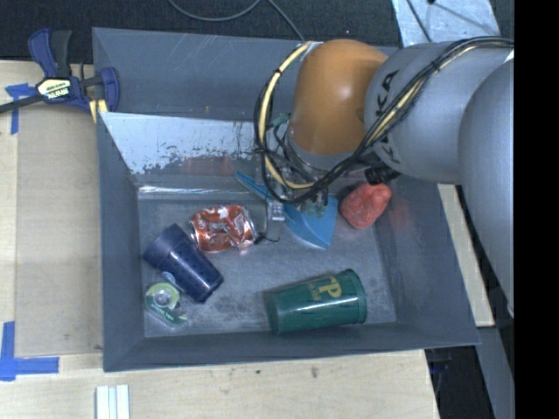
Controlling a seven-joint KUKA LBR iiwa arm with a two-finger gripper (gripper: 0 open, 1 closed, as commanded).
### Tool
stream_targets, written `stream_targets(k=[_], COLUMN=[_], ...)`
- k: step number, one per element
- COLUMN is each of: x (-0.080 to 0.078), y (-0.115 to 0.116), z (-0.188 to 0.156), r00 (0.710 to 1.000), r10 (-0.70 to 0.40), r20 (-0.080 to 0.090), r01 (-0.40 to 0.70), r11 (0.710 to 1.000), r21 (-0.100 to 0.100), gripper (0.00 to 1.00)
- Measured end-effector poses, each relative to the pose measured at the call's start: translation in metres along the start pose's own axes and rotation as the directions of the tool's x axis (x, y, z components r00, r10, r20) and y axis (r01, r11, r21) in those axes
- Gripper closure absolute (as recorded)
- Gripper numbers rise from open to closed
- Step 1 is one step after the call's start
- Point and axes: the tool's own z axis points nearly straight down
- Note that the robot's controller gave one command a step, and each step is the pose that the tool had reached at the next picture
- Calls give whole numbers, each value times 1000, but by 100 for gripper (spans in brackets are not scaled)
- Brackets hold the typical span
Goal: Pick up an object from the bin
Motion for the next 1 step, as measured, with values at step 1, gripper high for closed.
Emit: stream_targets(k=[1], x=[-12], y=[28], z=[-11], r00=[989], r10=[148], r20=[9], r01=[-148], r11=[989], r21=[-3], gripper=[0])
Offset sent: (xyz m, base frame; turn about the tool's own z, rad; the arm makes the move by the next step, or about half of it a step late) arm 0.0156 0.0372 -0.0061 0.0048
